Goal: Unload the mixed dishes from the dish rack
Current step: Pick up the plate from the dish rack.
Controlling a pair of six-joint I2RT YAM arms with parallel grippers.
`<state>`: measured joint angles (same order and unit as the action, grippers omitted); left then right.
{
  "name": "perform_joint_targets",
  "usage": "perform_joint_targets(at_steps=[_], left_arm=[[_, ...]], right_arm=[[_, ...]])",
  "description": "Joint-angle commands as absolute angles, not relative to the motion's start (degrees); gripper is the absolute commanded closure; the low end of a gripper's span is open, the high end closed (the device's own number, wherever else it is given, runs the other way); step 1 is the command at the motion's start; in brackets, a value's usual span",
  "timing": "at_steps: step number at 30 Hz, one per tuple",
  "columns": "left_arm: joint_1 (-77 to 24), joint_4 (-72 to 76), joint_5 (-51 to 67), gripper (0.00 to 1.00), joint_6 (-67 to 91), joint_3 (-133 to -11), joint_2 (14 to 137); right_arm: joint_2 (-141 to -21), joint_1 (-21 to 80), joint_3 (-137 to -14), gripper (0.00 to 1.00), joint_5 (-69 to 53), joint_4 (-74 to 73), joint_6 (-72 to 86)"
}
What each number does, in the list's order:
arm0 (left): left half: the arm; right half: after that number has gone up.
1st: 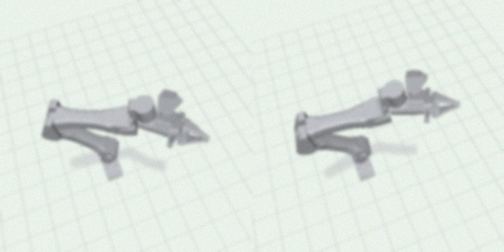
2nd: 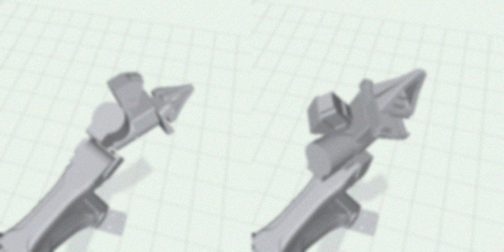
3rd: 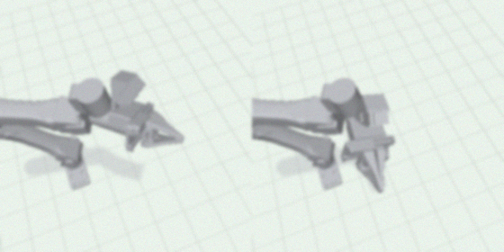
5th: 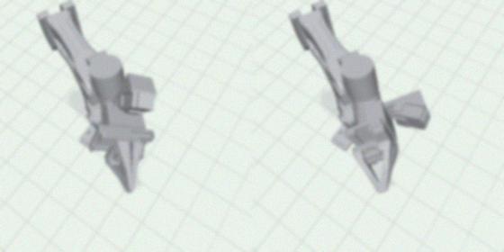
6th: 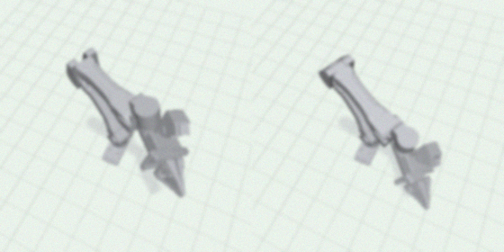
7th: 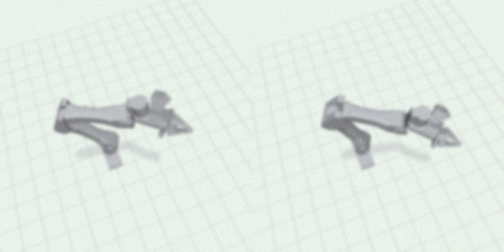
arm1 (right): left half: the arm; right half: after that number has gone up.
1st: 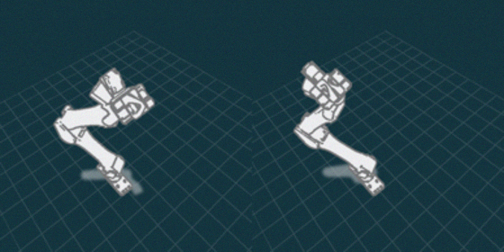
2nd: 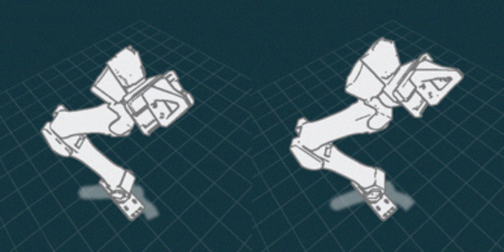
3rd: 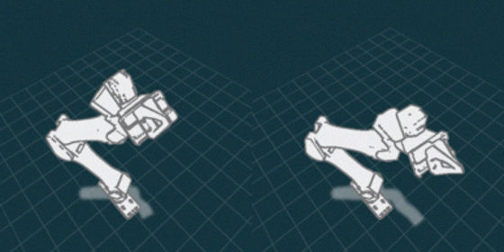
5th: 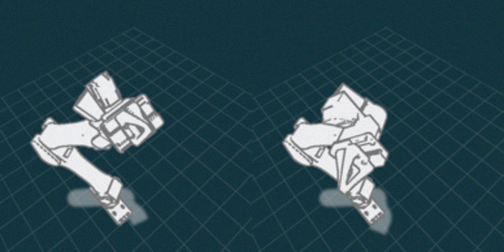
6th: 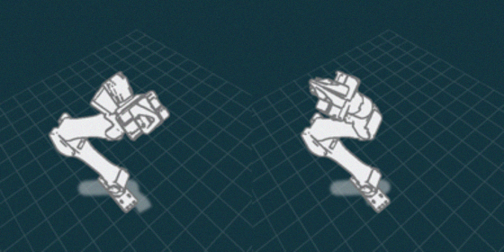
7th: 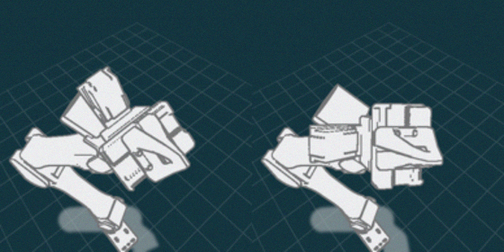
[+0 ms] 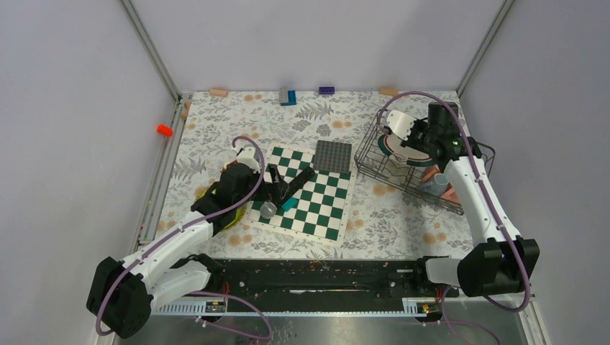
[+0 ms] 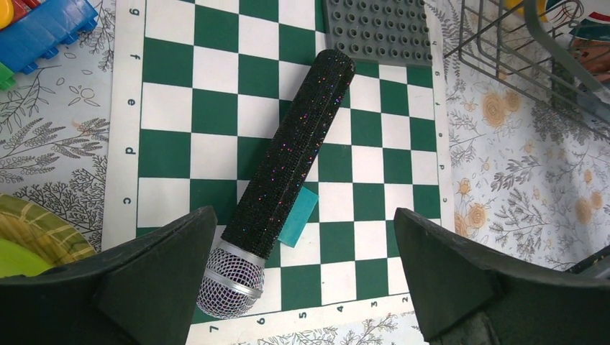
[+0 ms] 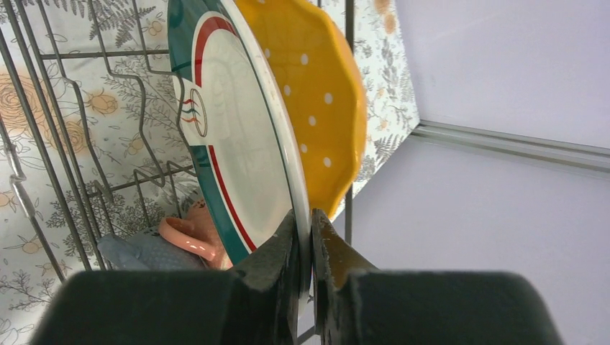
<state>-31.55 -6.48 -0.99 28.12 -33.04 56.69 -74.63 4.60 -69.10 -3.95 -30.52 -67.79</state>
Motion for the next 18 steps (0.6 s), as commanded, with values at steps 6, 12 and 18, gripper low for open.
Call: perform_joint_targets(at_steps=[6, 12, 18], left_arm=[[-31.4, -4.7, -0.3, 0.01, 28.6, -33.8, 52.2], [-31.4, -4.4, 1.8, 0.01, 28.7, -32.8, 49.8], [-31.4, -4.1, 2.4, 0.01, 28.9, -31.4, 46.9]], right_arm=[[-66.9, 4.6, -68.2, 1.0, -2.0, -23.1, -69.9], [-63.3, 4.6, -67.6, 1.0, -3.7, -21.8, -68.8], [-58.7, 4.6, -66.5, 1.0, -6.7, -20.5, -67.3]])
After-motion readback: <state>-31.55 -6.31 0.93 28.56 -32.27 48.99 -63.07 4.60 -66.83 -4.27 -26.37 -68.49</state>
